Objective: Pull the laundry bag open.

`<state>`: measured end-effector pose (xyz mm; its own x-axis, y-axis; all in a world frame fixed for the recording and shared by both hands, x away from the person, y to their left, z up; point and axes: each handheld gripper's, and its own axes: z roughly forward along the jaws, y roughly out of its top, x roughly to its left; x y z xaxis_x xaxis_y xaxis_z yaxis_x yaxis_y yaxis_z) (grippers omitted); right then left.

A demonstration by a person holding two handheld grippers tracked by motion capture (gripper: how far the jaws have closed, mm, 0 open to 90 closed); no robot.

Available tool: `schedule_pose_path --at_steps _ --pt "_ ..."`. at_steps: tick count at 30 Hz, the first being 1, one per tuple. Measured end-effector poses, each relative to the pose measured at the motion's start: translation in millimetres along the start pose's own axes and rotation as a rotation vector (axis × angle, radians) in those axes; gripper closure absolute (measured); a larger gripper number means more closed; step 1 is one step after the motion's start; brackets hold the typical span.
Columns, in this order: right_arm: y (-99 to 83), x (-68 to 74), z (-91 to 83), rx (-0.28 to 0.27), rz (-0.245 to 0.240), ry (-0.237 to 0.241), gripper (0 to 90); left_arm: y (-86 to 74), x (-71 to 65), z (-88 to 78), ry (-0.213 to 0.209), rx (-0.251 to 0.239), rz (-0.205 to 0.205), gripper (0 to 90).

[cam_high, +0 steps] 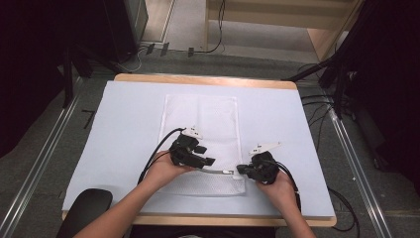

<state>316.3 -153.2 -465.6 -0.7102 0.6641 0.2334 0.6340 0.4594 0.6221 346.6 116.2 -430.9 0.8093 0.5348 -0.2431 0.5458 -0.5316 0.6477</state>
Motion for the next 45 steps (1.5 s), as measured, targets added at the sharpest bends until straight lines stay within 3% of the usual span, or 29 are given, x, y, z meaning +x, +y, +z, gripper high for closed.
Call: schedule_pose_path --at_steps 7,13,17,23,31,39,45 --pt "-0.2 -0.6 4.5 -0.005 -0.003 0.009 89.9 1.7 -6.7 11.6 -0.013 0.005 0.008 46.8" --pt "-0.5 -1.0 4.4 -0.005 -0.029 0.007 89.4 2.7 -10.8 24.5 -0.057 0.035 -0.007 53.9" --pt "-0.7 -0.3 4.1 -0.005 -0.028 0.007 88.7 3.3 -14.5 31.5 -0.077 0.050 -0.001 65.2" --pt "-1.2 1.1 4.0 -0.005 -0.048 0.003 87.2 2.7 -15.8 37.6 -0.094 0.040 -0.025 80.7" --pt "-1.2 0.6 4.1 -0.004 -0.046 0.007 87.3 3.5 -19.1 45.4 -0.105 0.049 -0.028 80.6" --pt "-2.9 -2.2 4.2 -0.018 -0.039 0.026 87.5 1.4 -24.3 53.6 -0.079 0.059 -0.007 75.9" --pt "-2.8 -2.0 4.3 -0.018 -0.038 0.025 87.6 1.1 -27.2 56.1 -0.097 0.070 0.005 75.3"
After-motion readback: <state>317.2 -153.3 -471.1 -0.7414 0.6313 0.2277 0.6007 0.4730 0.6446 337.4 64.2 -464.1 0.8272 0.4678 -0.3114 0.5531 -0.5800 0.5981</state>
